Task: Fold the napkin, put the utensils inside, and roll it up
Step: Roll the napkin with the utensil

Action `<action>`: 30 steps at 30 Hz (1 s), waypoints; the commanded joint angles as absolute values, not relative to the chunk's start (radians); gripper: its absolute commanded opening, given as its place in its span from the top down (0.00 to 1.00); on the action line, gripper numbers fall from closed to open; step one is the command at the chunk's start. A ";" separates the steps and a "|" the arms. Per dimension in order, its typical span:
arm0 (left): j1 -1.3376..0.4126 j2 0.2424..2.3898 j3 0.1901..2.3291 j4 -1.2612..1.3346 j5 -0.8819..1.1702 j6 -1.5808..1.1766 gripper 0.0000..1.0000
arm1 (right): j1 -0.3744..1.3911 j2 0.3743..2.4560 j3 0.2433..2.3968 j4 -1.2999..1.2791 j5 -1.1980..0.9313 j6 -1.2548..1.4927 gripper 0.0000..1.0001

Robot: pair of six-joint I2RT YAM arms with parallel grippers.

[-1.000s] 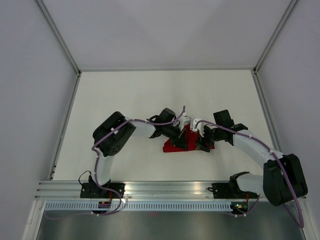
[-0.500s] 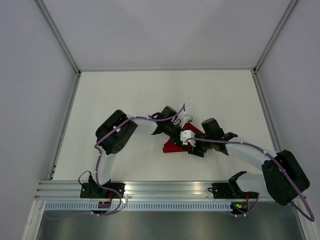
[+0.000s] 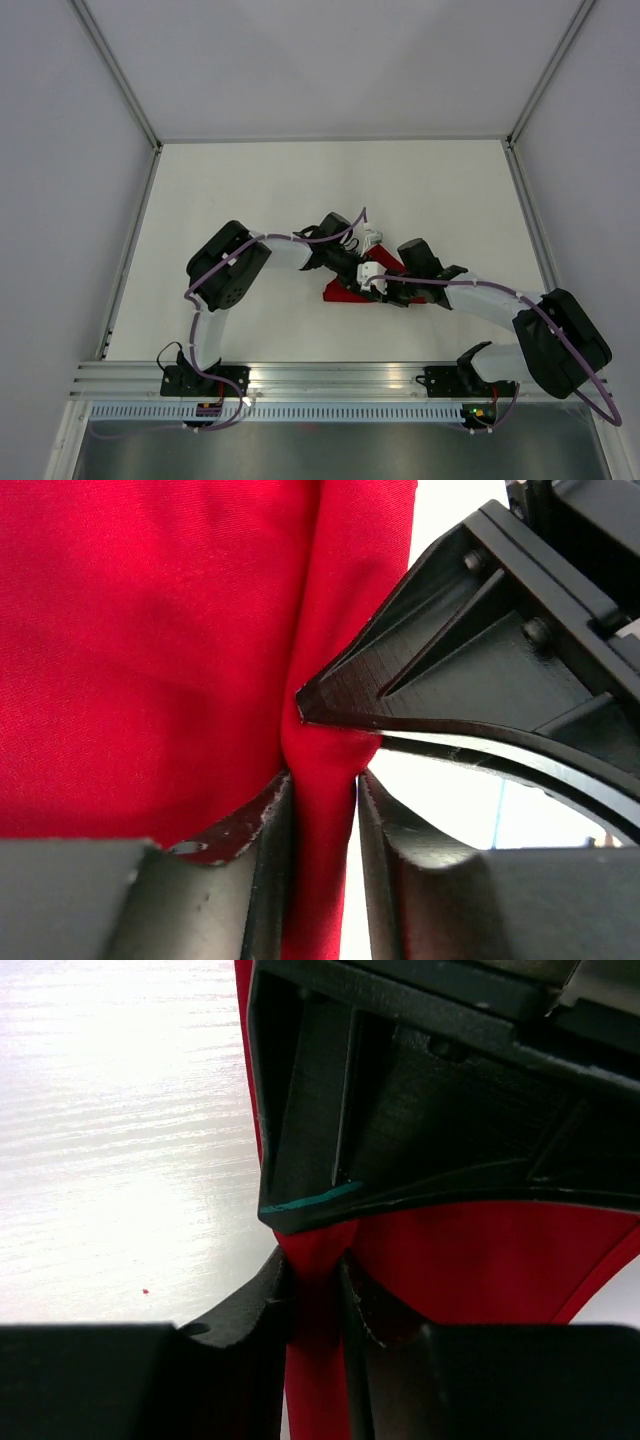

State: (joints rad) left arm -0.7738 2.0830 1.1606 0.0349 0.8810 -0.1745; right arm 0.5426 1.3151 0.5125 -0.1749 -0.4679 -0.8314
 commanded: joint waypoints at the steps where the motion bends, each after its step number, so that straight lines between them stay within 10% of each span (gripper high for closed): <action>1: -0.769 2.048 1.106 -0.037 0.744 -0.209 0.61 | 0.543 1.348 0.517 -0.167 -0.457 -0.807 0.79; 20: -0.712 1.554 0.607 0.613 0.319 -0.359 0.48 | 0.408 1.613 0.745 -0.469 -0.675 -0.933 0.88; 30: -0.925 1.491 0.445 0.859 -0.044 0.085 0.38 | 0.362 1.842 0.962 -0.728 -0.721 -1.046 0.88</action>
State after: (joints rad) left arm -0.8398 1.4971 0.4366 0.7254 0.1513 -0.1612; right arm 0.3672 1.7512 0.9485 -0.5896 -0.7639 -0.9546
